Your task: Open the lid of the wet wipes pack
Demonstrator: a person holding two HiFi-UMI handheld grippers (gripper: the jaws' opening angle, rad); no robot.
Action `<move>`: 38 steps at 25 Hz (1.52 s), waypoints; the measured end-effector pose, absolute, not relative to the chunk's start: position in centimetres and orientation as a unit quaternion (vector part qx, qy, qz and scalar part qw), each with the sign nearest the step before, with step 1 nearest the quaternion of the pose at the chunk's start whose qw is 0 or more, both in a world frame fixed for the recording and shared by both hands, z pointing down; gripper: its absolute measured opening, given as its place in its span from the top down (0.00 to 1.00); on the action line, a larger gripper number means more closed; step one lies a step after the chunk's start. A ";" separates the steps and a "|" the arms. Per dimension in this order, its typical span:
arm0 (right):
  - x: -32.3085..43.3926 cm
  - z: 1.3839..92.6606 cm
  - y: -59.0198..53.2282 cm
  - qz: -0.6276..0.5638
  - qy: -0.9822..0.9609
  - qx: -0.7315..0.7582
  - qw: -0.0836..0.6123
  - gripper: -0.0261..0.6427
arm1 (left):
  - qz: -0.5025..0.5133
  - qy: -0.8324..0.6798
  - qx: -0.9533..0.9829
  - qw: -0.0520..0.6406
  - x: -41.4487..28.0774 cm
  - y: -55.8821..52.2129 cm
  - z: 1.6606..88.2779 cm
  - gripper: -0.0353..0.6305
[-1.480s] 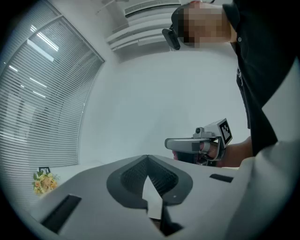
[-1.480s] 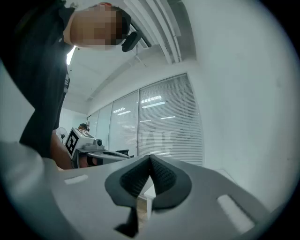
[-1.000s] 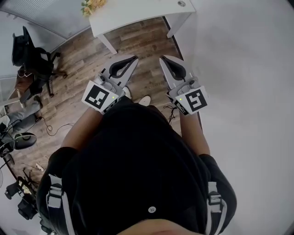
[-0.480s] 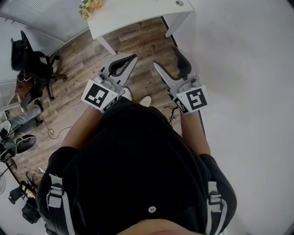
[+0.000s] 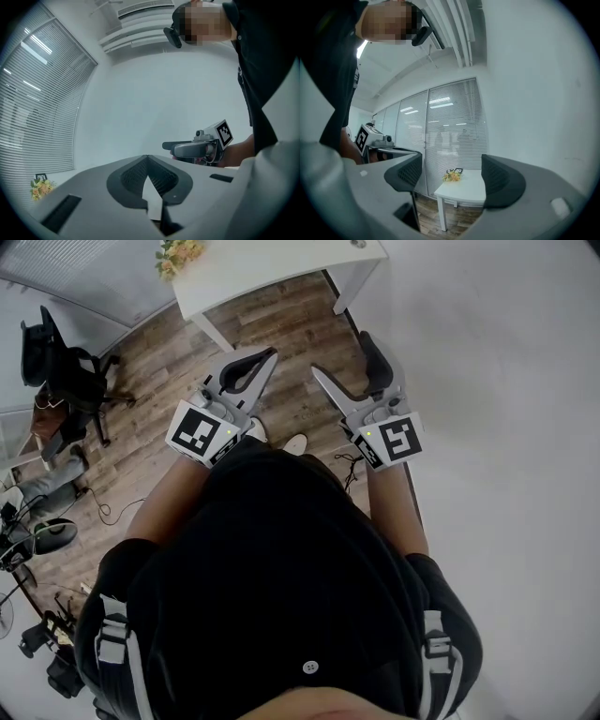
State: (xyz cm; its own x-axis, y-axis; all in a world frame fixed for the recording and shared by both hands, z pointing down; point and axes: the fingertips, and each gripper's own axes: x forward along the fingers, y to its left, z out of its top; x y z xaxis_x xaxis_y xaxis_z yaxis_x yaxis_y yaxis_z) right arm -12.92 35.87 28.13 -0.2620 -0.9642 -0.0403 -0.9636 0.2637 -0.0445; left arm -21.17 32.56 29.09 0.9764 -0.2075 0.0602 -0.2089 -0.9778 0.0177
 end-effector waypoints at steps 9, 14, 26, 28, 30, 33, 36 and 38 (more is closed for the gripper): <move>-10.8 28.2 38.4 0.001 0.794 -0.608 0.034 0.37 | 0.031 -0.106 0.994 0.006 -19.0 34.9 29.3 0.94; -9.9 28.9 39.0 -0.002 0.794 -0.607 0.031 0.37 | 0.033 -0.105 0.994 0.003 -17.9 35.4 29.7 0.94; -8.4 30.4 31.0 -0.012 0.801 -0.599 0.013 0.37 | 0.036 -0.096 0.995 0.011 -15.7 27.8 31.2 0.94; -7.8 30.4 28.8 -0.012 0.801 -0.599 0.008 0.37 | 0.034 -0.093 0.995 0.012 -15.0 25.8 31.2 0.94; -7.4 30.2 26.5 -0.014 0.802 -0.598 0.003 0.37 | 0.033 -0.092 0.995 0.014 -14.5 23.7 31.0 0.94; -7.0 29.9 22.8 -0.012 0.804 -0.594 -0.004 0.37 | 0.030 -0.092 0.995 0.018 -13.9 20.2 30.6 0.94; -6.6 29.7 19.3 -0.013 0.804 -0.594 -0.007 0.37 | 0.033 -0.089 0.995 0.020 -13.4 16.9 30.5 0.94; -6.4 29.7 17.3 -0.017 0.803 -0.595 -0.009 0.37 | 0.034 -0.088 0.995 0.021 -13.1 14.9 30.4 0.94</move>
